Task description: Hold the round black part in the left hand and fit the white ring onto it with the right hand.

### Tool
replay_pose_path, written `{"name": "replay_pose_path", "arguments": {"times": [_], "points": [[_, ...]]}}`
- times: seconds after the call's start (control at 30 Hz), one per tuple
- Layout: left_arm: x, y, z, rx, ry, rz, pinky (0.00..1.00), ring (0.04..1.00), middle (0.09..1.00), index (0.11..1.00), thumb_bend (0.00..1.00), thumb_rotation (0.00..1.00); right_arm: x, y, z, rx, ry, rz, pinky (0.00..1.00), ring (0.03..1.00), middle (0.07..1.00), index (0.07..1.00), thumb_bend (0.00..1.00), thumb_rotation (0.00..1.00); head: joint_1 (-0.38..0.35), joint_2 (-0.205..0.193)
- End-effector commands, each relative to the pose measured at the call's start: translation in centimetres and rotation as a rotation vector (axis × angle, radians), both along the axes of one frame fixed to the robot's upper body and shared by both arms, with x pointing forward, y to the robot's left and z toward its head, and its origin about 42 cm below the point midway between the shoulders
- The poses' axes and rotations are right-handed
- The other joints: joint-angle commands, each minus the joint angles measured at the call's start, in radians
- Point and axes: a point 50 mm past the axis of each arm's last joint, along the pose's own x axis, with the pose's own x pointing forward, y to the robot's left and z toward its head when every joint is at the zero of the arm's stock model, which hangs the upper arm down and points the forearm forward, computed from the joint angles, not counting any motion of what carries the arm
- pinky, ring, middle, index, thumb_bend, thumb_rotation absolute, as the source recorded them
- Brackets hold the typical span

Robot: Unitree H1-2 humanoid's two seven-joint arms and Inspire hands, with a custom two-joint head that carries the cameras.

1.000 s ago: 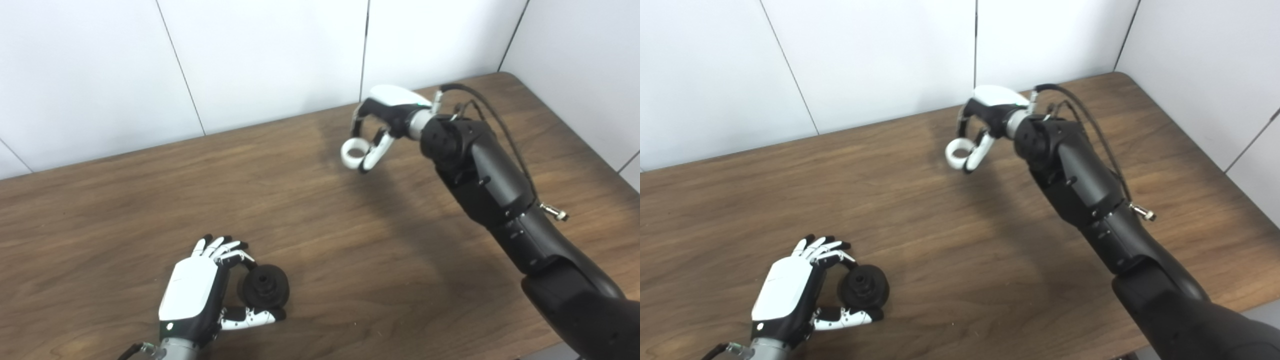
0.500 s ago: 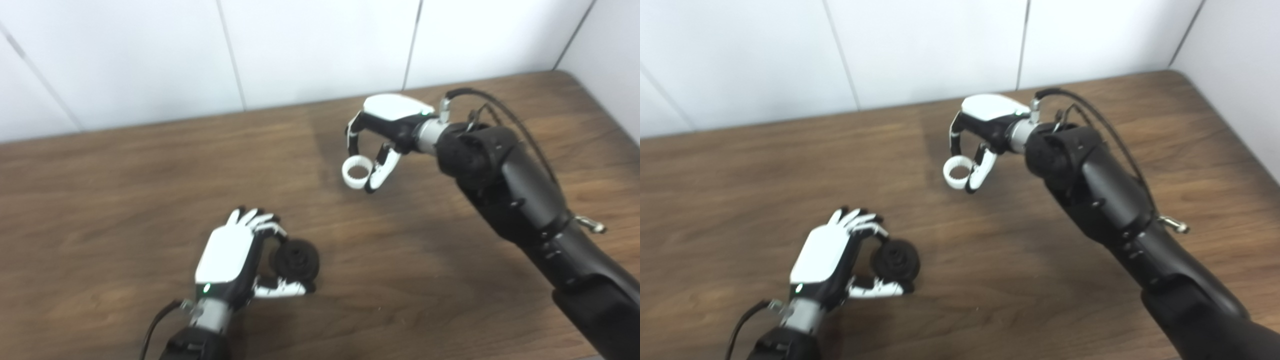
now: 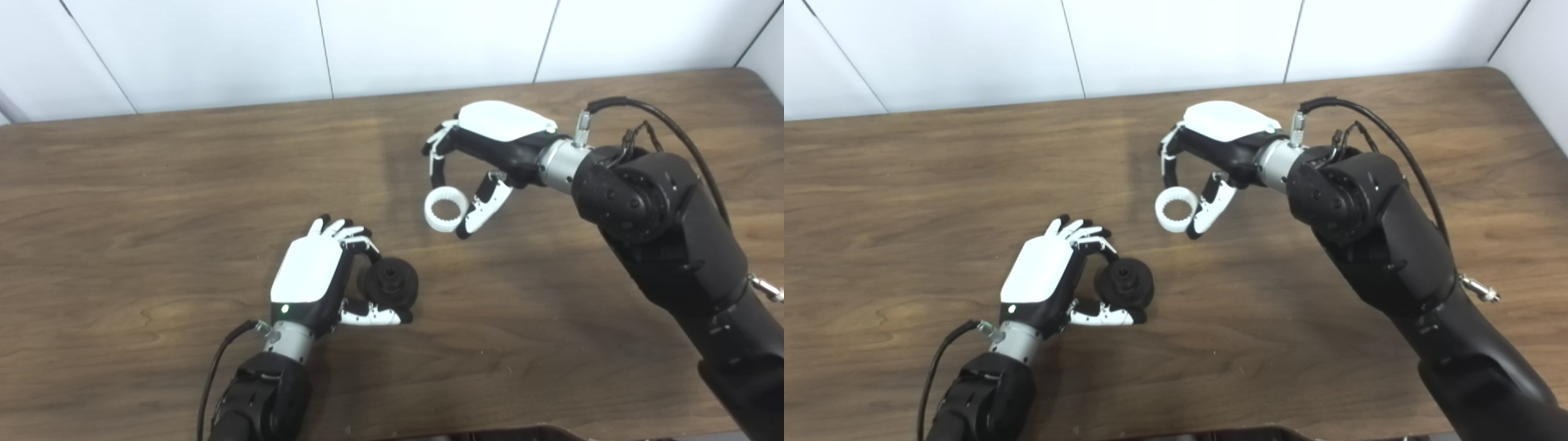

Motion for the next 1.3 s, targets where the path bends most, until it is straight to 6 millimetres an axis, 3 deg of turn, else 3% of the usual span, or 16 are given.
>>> {"name": "replay_pose_path", "arguments": {"times": [0.0,0.57,0.97,1.27], "points": [[-0.1,-0.3,-0.7,0.035,0.046,-0.014,1.0,0.906,0.816,0.486,0.52,0.05,-0.5,0.4,1.7,0.01,-0.074,0.037,1.0,0.936,0.836,0.483,0.53,0.14,0.003,0.008],[-0.2,-0.4,-0.6,0.036,0.054,-0.014,1.0,0.91,0.818,0.486,0.52,0.05,-2.8,3.0,0.8,0.043,-0.071,0.125,1.0,0.935,0.833,0.483,0.53,0.14,0.0,0.02],[-0.3,-0.4,-0.7,0.031,0.054,-0.014,1.0,0.907,0.814,0.485,0.52,0.05,-2.9,4.8,-1.1,0.038,-0.051,0.152,1.0,0.935,0.845,0.483,0.53,0.14,-0.005,0.018],[-0.3,-0.5,-0.6,0.029,0.055,-0.012,1.0,0.906,0.817,0.485,0.52,0.05,-2.6,5.1,-2.2,0.024,-0.054,0.161,1.0,0.926,0.837,0.484,0.53,0.14,-0.007,0.018]]}}
